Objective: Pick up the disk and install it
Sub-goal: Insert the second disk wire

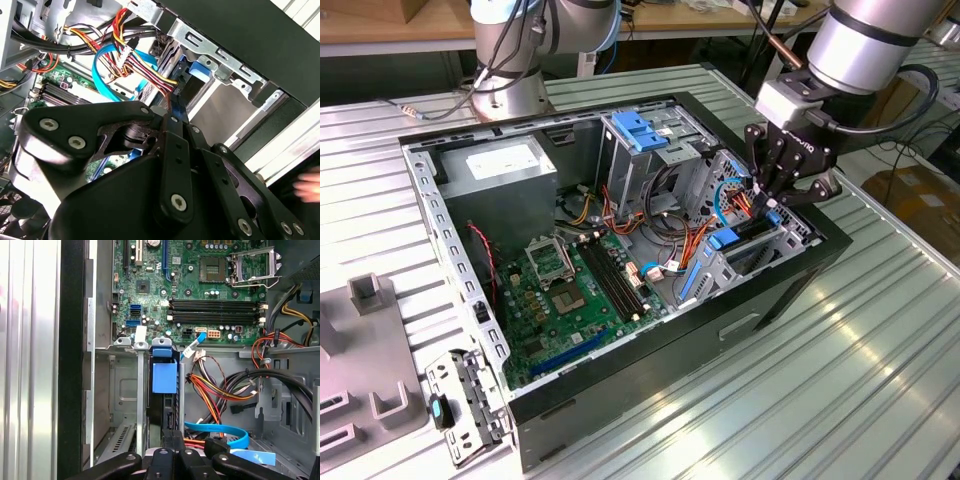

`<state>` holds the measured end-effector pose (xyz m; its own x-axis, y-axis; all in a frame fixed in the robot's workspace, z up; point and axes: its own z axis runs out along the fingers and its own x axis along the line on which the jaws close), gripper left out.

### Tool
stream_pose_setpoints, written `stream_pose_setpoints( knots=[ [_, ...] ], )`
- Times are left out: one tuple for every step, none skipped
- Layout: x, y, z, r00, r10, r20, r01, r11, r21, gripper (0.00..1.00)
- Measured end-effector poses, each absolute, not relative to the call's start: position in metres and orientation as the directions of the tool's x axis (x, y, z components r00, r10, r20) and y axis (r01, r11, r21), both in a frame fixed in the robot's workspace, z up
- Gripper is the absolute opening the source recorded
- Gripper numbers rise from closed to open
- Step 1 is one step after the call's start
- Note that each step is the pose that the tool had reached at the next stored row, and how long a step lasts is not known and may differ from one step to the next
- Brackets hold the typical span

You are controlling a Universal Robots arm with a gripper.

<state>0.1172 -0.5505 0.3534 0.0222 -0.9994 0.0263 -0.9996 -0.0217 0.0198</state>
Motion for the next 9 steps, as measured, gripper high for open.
stream_pose_setpoints(
  knots=[
    [0.117, -0.551, 0.353, 0.022, -0.999, 0.026, -1.0, -0.022, 0.02, 0.11],
    [0.117, -0.55, 0.353, 0.022, -0.999, 0.026, -1.0, -0.022, 0.02, 0.11],
    [0.117, -0.551, 0.353, 0.022, -0.999, 0.026, -1.0, -0.022, 0.02, 0.11],
    [0.116, -0.55, 0.353, 0.022, -0.999, 0.026, -1.0, -0.022, 0.02, 0.11],
    [0.115, -0.55, 0.353, 0.022, -0.999, 0.026, -1.0, -0.022, 0.02, 0.11],
    [0.112, -0.55, 0.353, 0.022, -0.999, 0.026, -1.0, -0.022, 0.02, 0.11],
    [0.11, -0.55, 0.353, 0.022, -0.999, 0.026, -1.0, -0.022, 0.019, 0.11],
    [0.108, -0.55, 0.353, 0.022, -0.999, 0.026, -1.0, -0.022, 0.019, 0.11],
    [0.106, -0.551, 0.353, 0.022, -0.999, 0.026, -1.0, -0.022, 0.019, 0.11]
  ],
)
